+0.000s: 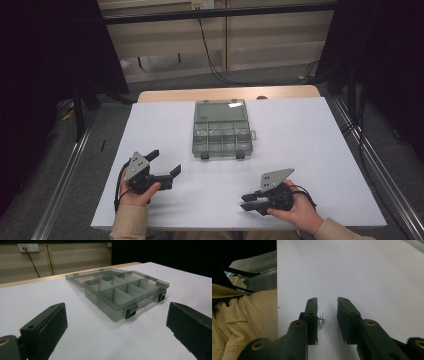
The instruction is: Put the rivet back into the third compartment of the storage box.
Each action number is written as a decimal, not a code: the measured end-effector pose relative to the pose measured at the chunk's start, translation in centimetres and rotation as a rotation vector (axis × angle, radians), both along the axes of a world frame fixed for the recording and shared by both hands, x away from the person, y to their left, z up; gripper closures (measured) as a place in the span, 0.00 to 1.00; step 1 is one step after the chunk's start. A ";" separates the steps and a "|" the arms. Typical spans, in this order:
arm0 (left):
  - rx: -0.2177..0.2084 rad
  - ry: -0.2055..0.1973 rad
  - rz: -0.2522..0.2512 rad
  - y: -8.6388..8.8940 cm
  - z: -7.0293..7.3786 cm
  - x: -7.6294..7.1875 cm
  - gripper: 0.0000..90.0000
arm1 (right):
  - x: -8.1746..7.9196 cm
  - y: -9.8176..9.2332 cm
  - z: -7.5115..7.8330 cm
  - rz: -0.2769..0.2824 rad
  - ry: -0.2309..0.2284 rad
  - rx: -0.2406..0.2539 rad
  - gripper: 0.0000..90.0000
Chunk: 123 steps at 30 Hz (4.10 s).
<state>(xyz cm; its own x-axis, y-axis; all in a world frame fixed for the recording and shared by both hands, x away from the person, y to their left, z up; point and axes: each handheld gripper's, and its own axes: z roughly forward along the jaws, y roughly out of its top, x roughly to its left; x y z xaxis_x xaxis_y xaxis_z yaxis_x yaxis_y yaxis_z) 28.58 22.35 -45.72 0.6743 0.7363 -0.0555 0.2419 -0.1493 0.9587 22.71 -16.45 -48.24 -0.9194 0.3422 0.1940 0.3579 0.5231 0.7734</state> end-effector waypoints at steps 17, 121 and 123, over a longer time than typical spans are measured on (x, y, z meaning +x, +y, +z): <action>0.014 -0.003 0.000 0.0 0.1 -0.1 0.04 | 0.0 0.5 -0.4 0.020 -0.003 -0.041 0.92; 0.008 0.004 0.008 0.8 -0.1 -0.2 0.04 | 13.8 0.3 4.3 -0.371 -0.140 0.139 0.92; 0.007 0.005 0.008 0.7 -0.1 -0.2 0.04 | 14.1 0.2 4.3 -0.380 -0.140 0.140 0.92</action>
